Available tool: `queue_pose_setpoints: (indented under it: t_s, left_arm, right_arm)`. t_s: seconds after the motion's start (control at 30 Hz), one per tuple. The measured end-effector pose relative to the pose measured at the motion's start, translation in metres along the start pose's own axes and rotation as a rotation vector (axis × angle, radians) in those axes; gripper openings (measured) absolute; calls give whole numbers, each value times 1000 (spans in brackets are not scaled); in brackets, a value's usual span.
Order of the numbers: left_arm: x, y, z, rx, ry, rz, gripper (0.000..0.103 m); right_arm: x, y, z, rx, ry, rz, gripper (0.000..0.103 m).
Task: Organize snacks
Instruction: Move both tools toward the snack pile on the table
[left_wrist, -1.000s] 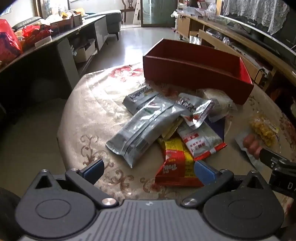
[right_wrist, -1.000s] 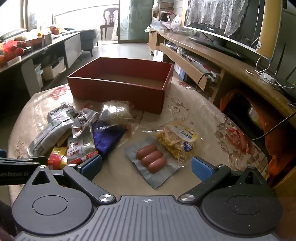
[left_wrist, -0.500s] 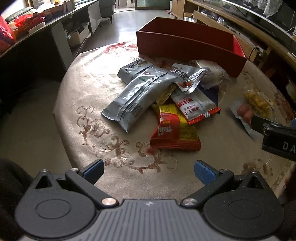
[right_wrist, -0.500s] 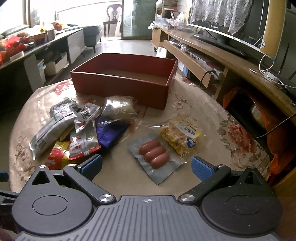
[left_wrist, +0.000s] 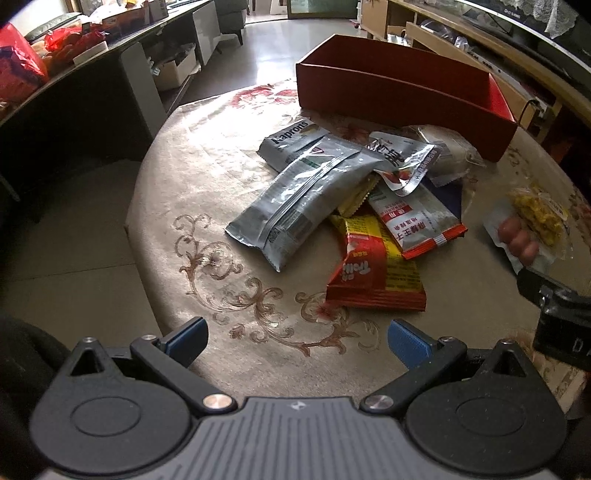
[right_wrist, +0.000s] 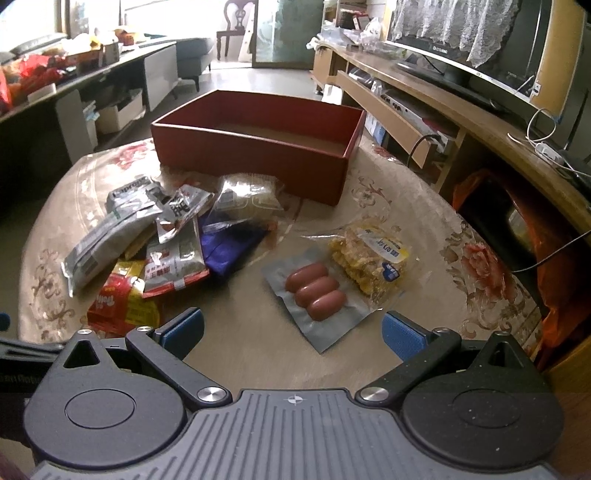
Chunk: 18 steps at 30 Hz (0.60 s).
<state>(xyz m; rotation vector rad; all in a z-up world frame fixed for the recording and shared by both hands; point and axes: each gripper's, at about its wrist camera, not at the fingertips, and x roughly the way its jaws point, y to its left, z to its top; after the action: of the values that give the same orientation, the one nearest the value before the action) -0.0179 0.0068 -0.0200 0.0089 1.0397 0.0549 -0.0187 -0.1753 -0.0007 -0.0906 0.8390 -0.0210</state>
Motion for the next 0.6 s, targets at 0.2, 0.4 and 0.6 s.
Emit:
queue_pose_setpoints:
  t_s: [0.2, 0.4, 0.6]
  left_arm:
    - [0, -1, 0, 10, -2, 12, 103]
    - [0, -1, -1, 18, -5, 20, 103]
    - [0, -1, -1, 19, -6, 19, 103]
  right_arm:
    - [1, 4, -2, -18, 9, 4, 103]
    - [2, 6, -3, -33, 15, 7, 103]
    - [3, 7, -4, -38, 19, 10, 103]
